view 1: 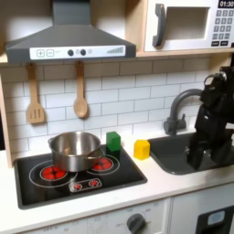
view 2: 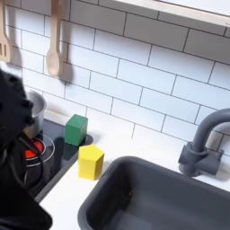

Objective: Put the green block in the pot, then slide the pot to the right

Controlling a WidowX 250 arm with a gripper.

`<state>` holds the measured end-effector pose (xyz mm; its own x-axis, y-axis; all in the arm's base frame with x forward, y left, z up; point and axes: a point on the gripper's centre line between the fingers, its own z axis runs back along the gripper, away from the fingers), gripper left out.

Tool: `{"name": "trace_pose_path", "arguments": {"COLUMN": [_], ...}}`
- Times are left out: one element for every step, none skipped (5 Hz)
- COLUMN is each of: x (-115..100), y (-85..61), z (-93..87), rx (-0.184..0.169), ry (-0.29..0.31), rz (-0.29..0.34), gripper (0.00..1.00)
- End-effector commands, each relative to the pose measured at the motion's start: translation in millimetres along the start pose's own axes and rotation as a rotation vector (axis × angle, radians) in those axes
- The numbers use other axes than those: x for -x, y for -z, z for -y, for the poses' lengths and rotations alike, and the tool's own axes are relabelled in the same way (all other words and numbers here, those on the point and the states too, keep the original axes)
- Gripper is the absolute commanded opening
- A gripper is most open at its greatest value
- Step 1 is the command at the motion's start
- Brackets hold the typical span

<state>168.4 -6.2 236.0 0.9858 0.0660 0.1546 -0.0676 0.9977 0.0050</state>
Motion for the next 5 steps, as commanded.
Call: {"name": "trace_pose_path", "arguments": {"x": [-32.0,-46.3,-62.1,-73.7,-86.7], "y": [7.5,9.9,15.3,19.0,19.5], "z": [-7.1,-10.7,-16.1,-21.2,-29.6], "rx": [-0.018,-0.019,-0.025,-0.026,-0.032], "ry": [-0.022,-0.029,-0.032,-0.036,-0.046], "rz": [0.023,0.045,0.065,0.084,0.096], "gripper": [1.00,1.00,1.00,1.00,1.00]}}
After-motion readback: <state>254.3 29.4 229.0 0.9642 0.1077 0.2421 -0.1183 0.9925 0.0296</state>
